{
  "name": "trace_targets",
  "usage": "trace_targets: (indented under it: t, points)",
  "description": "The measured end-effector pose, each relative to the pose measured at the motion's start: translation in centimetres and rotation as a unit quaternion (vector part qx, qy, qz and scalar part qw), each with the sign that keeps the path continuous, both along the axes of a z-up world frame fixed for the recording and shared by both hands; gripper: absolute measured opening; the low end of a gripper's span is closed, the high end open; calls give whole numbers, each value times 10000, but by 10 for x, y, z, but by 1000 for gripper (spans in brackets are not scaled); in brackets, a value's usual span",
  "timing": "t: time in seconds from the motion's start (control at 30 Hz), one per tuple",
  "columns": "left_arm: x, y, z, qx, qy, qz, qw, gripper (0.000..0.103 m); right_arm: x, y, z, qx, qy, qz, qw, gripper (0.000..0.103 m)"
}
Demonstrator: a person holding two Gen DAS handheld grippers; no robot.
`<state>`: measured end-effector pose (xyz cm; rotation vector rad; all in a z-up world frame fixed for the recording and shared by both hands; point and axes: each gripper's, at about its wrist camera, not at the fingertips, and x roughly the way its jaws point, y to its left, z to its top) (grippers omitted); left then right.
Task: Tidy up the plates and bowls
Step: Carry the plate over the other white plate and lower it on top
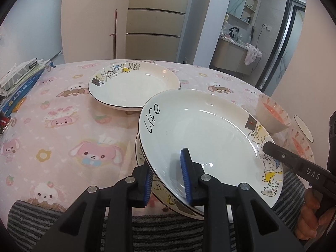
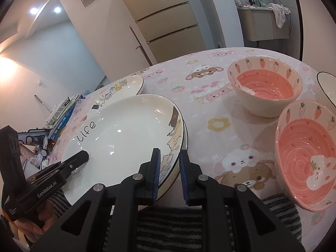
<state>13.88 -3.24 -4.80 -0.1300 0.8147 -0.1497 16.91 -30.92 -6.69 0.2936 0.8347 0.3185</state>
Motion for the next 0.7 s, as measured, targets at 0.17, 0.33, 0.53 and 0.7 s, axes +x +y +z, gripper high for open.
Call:
trace_targets:
  t: [0.17,0.33,0.53,0.7]
  points:
    - [5,1,-8,-108,193,-46,9997,27,0,0,-1,-76,39,-49,10000,18]
    - [8,0,-11,-144,282,-88,9995,28,3,0,-4,-83,94,-63,9999,18]
    - [10,-3,-13,-125,346,-177,9992,28,4,0,-5,-201,134,-110,9996,18]
    - [10,-7,-14,-109,378,-258,9989,28,3,2,-3,-403,32,-159,9991,18]
